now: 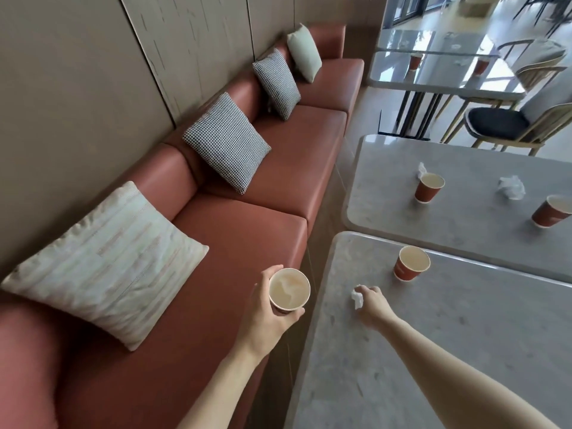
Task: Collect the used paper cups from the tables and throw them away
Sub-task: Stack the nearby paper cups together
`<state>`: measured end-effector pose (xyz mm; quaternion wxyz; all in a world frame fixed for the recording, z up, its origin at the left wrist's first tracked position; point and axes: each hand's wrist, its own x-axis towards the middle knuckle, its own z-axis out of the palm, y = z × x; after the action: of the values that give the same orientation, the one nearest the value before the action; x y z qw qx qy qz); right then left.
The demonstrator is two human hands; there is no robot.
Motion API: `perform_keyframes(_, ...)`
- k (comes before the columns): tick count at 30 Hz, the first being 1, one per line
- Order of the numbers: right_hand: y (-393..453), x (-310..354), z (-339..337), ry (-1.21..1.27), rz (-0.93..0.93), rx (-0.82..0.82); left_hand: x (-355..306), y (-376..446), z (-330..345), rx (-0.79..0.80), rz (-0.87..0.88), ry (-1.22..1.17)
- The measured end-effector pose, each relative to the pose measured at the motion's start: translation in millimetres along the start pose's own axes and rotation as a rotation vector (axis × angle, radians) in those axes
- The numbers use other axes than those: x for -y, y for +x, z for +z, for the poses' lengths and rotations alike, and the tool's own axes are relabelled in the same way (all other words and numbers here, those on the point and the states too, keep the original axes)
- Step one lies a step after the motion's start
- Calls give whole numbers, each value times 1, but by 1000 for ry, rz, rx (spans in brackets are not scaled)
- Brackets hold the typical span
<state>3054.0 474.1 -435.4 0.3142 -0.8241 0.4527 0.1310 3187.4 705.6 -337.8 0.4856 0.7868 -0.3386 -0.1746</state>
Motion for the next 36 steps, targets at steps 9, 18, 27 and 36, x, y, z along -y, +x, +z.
perform_keyframes(9, -14, -17, 14, -16, -4, 7, -3, 21, 8, 95, 27, 30)
perform_keyframes(18, -26, 24, -35, 749, 63, -123, -6, 33, 33, 166, 56, 51)
perform_keyframes(27, -99, 93, -106, 430, -489, -163, -19, 28, 49, 157, 63, 73)
perform_keyframes(36, -133, 107, -86, -275, -437, -96, -32, 5, 48, 159, 155, 138)
